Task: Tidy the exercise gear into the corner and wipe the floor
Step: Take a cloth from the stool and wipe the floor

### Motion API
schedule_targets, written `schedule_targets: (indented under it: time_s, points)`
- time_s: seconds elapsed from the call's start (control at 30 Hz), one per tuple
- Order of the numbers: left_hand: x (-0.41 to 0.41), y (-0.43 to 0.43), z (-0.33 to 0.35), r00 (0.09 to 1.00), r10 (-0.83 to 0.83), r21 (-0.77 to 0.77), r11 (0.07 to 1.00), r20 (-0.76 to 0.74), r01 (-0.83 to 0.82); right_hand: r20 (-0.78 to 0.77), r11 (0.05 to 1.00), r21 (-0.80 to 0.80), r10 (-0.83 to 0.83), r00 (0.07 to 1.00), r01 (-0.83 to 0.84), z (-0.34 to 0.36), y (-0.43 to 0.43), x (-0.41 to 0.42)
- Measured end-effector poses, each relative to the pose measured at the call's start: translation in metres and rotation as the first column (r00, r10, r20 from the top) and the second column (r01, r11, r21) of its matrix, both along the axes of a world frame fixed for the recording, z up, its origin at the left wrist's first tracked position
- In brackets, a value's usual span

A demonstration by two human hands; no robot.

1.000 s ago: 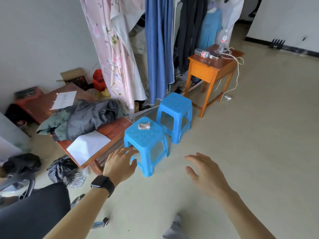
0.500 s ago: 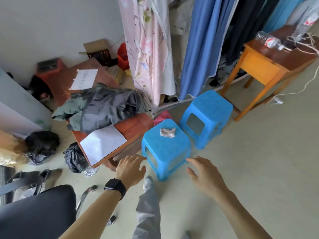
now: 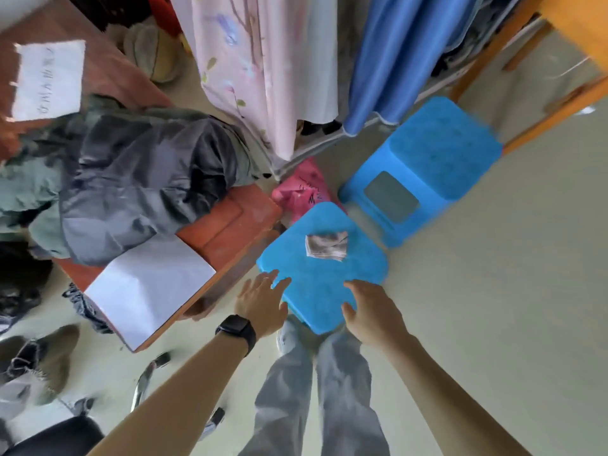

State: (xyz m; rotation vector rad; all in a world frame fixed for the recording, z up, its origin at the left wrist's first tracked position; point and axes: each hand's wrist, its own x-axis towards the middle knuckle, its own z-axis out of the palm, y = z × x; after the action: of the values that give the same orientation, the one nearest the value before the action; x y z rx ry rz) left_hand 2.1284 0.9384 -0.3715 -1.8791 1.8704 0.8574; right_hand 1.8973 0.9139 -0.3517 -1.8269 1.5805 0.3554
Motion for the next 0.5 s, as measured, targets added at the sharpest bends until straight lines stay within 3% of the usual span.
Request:
schedule_targets:
  time_s: [0.07, 0.2, 0.33, 0.5]
  points:
    - [0.005, -0.015, -0.037, 0.999, -0.049, -0.017, 0.999, 0.010, 0.049, -0.036, 1.000, -0.009, 0.010, 0.999, -0.010, -0.037, -0.023, 0.011]
    - [0.011, -0.032, -0.101, 0.993, -0.112, -0.171, 0.978, 0.038, 0.117, -0.070, 0.977, -0.188, 0.084, 0.994, -0.096, -0.105, -0.060, 0.027]
    - [0.015, -0.019, -0.144, 0.980, -0.190, -0.050, 0.980, 0.063, 0.193, -0.162, 0.942, -0.281, 0.143, 0.976, -0.184, -0.161, -0.058, 0.029]
    - [0.011, -0.016, -0.139, 0.985, -0.159, 0.010, 0.987, 0.072, 0.158, -0.256, 0.837, -0.475, 0.165, 0.952, -0.273, -0.172, -0.052, 0.028]
